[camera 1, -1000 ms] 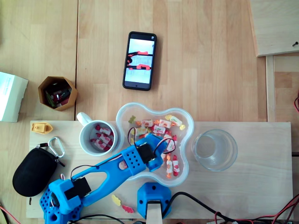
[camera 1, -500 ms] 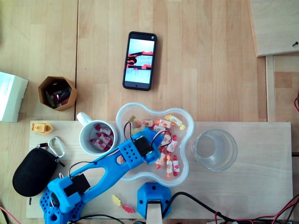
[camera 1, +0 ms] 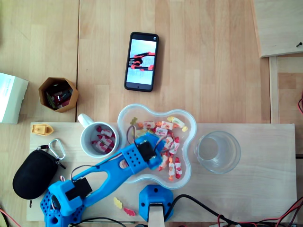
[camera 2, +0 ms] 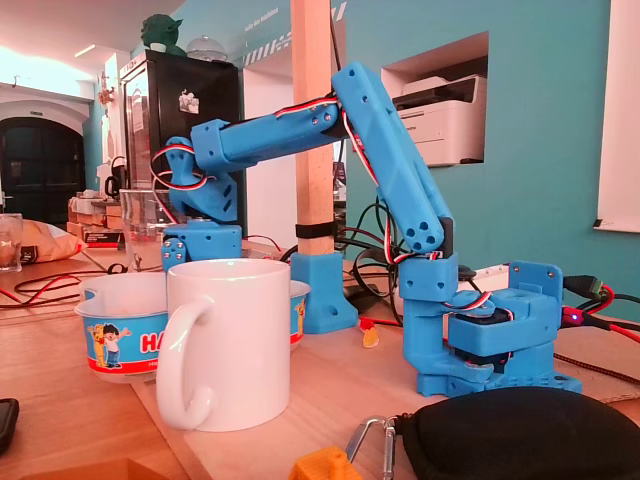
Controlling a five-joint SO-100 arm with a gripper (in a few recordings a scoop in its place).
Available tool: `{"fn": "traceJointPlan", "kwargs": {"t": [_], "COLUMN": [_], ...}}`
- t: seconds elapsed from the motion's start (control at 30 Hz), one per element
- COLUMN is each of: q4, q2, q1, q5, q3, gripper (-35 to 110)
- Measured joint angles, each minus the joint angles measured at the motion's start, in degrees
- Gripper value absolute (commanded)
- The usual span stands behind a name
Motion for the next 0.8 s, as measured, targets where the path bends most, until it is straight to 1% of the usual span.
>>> {"fn": "traceJointPlan", "kwargs": {"t": [0.8], "q4": [-0.1], "q2": [-0.7], "q1": [0.9], "q5": [0.6], "q3": [-0.4], "gripper": [17]}}
